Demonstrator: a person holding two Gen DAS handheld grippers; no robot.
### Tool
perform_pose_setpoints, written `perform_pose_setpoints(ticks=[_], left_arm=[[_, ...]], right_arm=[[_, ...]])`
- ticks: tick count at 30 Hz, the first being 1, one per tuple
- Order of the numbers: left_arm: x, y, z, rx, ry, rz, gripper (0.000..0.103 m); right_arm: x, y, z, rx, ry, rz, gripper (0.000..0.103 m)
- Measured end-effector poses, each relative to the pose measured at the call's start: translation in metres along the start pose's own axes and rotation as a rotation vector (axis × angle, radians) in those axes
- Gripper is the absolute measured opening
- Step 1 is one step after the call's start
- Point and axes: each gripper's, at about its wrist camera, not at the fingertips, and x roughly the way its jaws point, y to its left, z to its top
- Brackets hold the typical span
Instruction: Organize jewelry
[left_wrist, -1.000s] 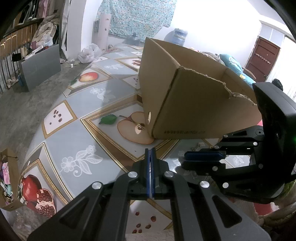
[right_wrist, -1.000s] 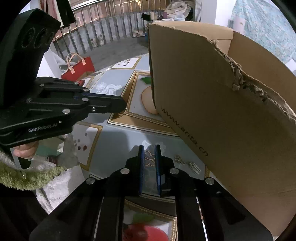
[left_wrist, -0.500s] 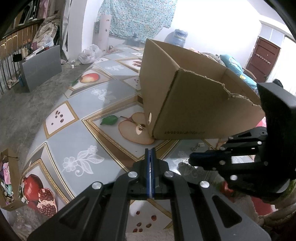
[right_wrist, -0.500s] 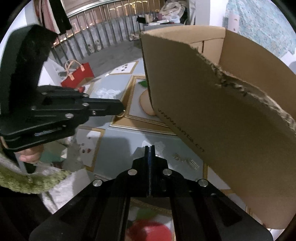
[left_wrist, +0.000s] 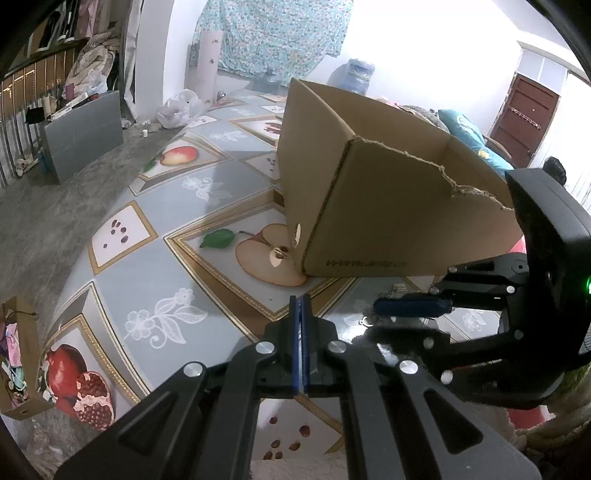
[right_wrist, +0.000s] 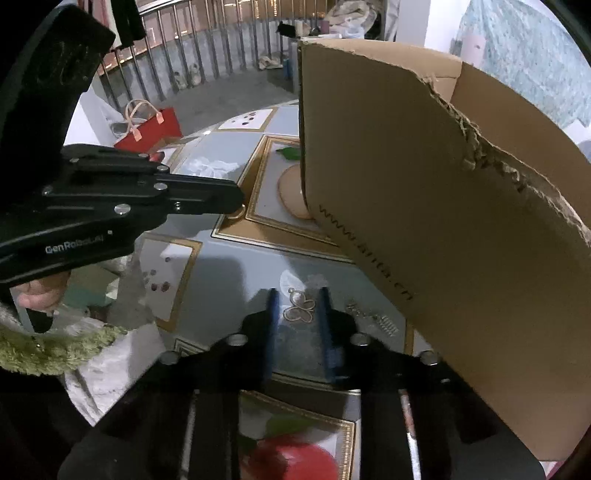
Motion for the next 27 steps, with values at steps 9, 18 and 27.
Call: perform_pose_setpoints(ticks=[9,18,27], left_arm=[[0.0,0.0,0.0,0.002,-0.003,0.002,0.001],[-0.002,0.0,-0.001,0.002,-0.005,0.004,0.001],[-0.006,0.0,0.001,0.008,-0.015,0.007,0.001]], right_arm=[[-0.001,-0.006,-0.001,0.037,-0.006,0.013,0.011],[-0.003,-0.009,-0.002,0.061,-0.011,0.029,0.011],[-0.019,-0.009,0.001,0.087,-0.053,0.033,0.011]])
